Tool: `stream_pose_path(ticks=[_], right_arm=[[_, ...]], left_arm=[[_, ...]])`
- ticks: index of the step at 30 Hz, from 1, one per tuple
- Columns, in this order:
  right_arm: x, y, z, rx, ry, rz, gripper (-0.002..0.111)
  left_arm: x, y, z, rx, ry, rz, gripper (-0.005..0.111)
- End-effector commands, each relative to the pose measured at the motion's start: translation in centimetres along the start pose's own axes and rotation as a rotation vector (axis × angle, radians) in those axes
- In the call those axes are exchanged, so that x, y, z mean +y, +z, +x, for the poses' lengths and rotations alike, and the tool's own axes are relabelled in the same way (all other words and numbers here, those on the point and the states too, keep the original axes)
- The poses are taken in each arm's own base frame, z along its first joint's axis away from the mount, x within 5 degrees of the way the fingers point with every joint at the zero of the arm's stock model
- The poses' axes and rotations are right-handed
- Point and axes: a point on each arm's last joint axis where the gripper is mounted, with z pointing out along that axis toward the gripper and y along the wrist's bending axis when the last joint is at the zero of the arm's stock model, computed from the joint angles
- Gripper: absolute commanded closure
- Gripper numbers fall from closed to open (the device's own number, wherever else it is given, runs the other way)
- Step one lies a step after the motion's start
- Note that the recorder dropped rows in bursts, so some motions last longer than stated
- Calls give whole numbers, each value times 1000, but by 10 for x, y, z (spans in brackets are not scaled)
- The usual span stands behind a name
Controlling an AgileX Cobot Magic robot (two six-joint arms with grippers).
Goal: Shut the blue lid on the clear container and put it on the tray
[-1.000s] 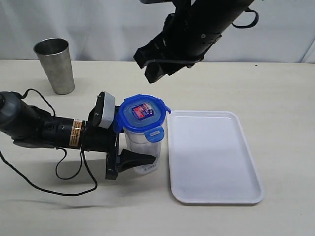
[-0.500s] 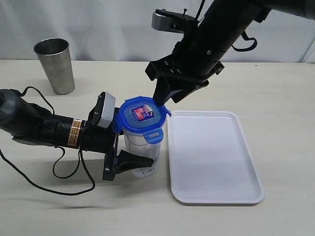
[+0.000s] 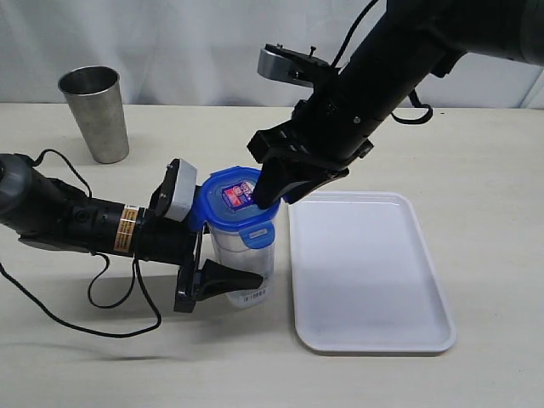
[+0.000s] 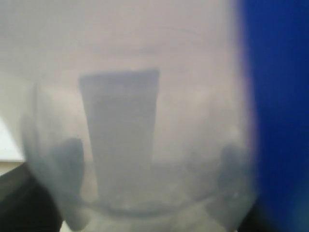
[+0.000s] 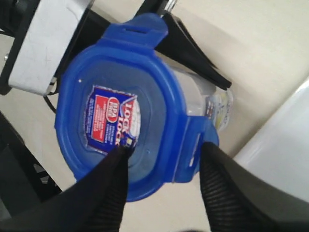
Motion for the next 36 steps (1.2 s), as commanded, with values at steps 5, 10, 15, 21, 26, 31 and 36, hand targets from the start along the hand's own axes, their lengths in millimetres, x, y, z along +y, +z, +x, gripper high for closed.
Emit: stream_pose_path(ticks=[5,10,15,21,26,31,36], right_arm=[[-9,21,12,25,-8,-8,77],[-18,34,21,38,0,-9,77],[-12,49,20,16,-19,-169,77],[-20,66,20,52,3,-192,77],[-25,63,19,40,-8,-184,77],[-34,36,17,-29,-29,-168,71],[-22,7,15,-139,-174,-126,52]], left_arm=[[1,2,1,18,2,-7,107],[1,2,1,18,3,-5,107],[1,2,1,15,3,-4,107],[1,2,1,16,4,-2,107],[1,2,1,16,4,-2,107],[1,2,1,13,1,-7,107],[2,2,0,8,-5,-20,107]])
